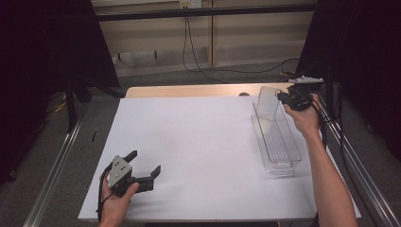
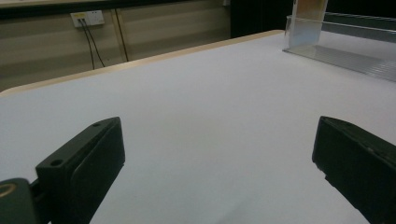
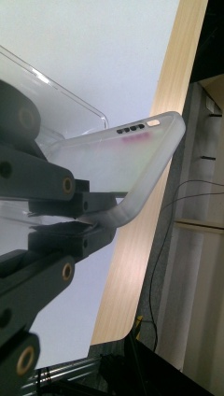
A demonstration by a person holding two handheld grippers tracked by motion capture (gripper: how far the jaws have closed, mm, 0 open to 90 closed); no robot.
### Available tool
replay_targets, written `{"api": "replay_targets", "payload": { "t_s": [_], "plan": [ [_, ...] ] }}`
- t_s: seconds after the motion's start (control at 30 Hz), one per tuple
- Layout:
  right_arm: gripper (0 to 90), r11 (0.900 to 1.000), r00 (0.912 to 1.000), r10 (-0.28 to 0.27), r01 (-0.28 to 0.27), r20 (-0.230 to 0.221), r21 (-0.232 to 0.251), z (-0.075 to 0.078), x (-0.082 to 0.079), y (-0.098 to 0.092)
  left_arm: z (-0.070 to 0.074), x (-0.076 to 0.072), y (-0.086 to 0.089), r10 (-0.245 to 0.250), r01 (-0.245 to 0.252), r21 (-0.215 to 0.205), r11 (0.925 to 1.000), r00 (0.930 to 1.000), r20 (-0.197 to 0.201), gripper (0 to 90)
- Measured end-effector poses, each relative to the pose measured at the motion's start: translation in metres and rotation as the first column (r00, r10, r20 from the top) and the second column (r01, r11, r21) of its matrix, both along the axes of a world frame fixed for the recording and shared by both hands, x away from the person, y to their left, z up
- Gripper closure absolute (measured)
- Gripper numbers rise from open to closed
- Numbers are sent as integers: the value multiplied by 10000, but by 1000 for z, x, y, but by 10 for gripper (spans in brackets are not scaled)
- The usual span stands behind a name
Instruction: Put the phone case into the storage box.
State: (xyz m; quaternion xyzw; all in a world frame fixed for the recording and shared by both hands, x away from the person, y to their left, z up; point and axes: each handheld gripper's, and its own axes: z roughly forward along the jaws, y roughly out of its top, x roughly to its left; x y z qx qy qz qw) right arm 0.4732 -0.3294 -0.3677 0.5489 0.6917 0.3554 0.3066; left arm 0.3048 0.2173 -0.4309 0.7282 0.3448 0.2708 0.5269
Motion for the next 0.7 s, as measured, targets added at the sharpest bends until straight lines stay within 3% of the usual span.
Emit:
{"api": "replay_targets", "payload": {
  "t_s": [0.47,0.57,0.7],
  "plan": [
    [854,10000,9988,-28,29,479,-24,-3,3,6,-1,2,0,29,-29,53,10000,10000,-4,25],
    [854,10000,9991,1,-2,420,28,-2,4,6,-1,1,-1,-18,18,61,10000,10000,-16,25],
    [854,9995,9998,199,-197,-51,251,-1,6,-2,-1,1,-2,-23,23,79,10000,10000,-24,25]
  ]
}}
